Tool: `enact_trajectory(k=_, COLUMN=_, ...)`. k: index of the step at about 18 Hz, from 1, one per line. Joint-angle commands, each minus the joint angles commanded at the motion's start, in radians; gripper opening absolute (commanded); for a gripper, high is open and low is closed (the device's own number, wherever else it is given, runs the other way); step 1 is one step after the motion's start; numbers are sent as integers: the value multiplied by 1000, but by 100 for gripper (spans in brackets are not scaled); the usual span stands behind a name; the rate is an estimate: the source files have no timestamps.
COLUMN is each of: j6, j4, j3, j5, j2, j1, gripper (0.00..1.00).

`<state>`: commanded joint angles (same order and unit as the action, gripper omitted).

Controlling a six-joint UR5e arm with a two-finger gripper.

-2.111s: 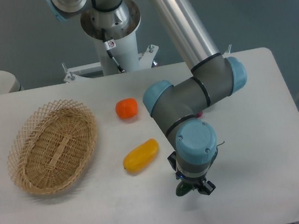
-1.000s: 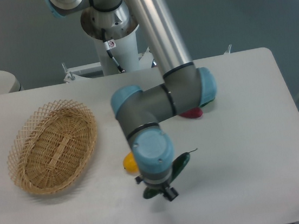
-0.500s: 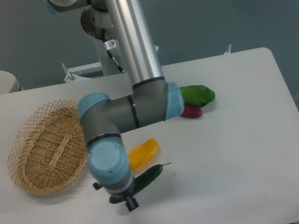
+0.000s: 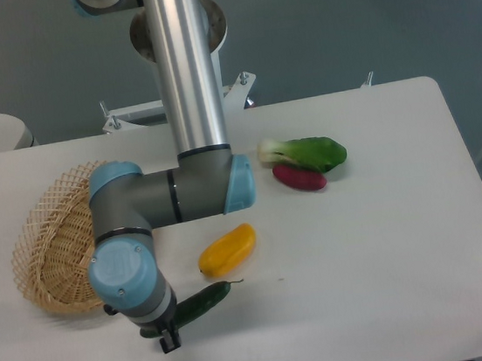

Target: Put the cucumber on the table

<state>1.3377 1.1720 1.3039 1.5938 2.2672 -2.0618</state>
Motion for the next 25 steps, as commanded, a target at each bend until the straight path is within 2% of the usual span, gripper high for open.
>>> enact_trajectory(k=3, j6=-3, j4=0, j3=3, j5=0, j2=0, j1=5, gripper=36)
enact_trajectory(k=7, j6=-6, j4=-2, j3=6, j5=2, j2=0, j1=5, gripper=66)
enact_trajectory(k=9, j6=-9, j4=-9, j3=6, j5=0, j2=2, j1=5, gripper=87)
enact_trajectory(k=10, j6=-12, j4=-12, j3=5, j5=0, j2=3, j1=5, gripper=91)
enact_trajectory(k=18, j6=-12, j4=-8, j3=-23, j5=-6, j2=0, j1=-9, gripper=96)
enact_trajectory(k=25, j6=35, j4=0, j3=-28, j5=-40, j2=-28, j1=-113, gripper=98)
